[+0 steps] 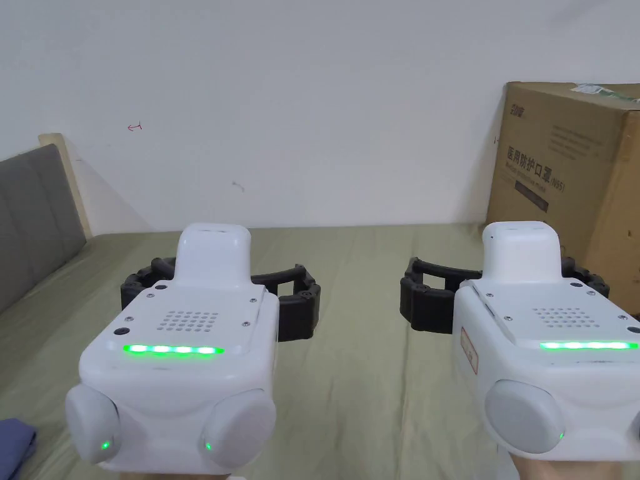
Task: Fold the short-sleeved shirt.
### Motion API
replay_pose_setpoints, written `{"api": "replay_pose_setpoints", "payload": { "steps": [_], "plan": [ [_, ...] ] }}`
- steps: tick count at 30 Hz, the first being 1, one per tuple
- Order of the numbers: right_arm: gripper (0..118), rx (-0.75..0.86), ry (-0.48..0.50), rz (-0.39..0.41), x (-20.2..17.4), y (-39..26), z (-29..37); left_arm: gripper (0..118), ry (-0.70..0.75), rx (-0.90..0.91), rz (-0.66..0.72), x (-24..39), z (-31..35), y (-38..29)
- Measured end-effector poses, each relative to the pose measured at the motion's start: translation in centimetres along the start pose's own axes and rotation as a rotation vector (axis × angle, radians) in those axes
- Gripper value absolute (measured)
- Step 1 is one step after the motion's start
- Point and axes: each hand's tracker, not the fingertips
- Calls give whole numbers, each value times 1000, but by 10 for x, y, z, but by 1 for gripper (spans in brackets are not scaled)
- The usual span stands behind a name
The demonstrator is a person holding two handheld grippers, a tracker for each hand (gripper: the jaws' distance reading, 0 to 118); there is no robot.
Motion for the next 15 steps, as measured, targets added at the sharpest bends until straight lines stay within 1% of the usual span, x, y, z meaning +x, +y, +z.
{"api": "replay_pose_setpoints", "payload": {
  "steps": [3, 6, 7, 9, 10, 15],
  "plan": [
    [117, -5, 0, -4, 0, -1, 0, 114, -32, -15, 37, -6, -2, 1],
    [117, -8, 1, -5, 0, -2, 0, 113, -9, -65, 84, -10, -6, 2],
    [117, -8, 1, -4, 0, -2, 0, 113, 9, -93, 79, -10, -7, 3],
    [117, -6, 2, 0, 0, -2, 0, 113, -2, -85, 67, -9, -6, 1],
    [117, -5, 0, 2, 1, -2, 1, 113, -30, -60, 59, -10, -4, 0],
    [117, -3, -5, -3, 3, -2, 2, 113, -20, -56, 20, -3, -2, -1]
  ]
}}
